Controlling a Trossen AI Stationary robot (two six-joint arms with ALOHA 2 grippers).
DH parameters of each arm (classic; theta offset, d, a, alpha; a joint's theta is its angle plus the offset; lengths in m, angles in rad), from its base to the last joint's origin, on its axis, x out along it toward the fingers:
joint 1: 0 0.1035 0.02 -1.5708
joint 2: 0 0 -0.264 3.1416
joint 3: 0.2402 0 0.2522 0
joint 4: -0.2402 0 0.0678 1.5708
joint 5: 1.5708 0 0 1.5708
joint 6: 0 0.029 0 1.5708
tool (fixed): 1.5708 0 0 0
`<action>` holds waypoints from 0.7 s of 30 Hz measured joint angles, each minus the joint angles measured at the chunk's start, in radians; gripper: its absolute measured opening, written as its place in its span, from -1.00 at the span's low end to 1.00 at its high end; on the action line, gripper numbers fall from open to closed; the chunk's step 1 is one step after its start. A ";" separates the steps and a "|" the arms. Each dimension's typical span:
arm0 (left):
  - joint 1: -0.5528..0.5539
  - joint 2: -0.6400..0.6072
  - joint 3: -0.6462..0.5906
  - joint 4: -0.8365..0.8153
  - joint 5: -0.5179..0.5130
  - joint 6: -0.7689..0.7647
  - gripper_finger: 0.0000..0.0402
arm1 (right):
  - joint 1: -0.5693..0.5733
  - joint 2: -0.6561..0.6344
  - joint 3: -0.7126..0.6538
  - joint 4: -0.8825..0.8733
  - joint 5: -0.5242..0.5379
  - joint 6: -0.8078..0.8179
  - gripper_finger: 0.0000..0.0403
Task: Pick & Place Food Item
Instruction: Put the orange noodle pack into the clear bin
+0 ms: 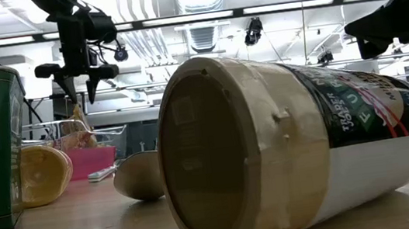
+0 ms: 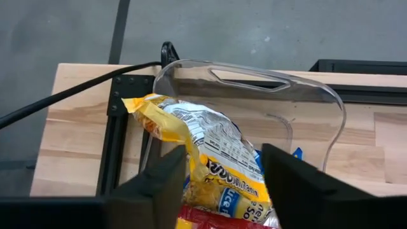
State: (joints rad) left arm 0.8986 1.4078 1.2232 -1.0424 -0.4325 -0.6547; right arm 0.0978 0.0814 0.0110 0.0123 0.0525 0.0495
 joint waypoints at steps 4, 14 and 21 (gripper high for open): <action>0.000 0.000 0.000 0.001 0.000 0.000 0.32 | 0.000 0.000 0.000 0.000 0.000 0.000 -0.95; 0.000 0.000 0.000 0.001 0.027 0.000 0.55 | 0.000 0.000 0.000 0.000 0.000 0.000 -0.95; 0.000 -0.013 0.002 0.003 0.068 0.000 0.55 | 0.000 0.000 0.000 0.000 0.000 0.000 -0.95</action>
State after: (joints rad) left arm 0.8986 1.3947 1.2247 -1.0395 -0.3649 -0.6548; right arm 0.0975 0.0814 0.0109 0.0124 0.0525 0.0497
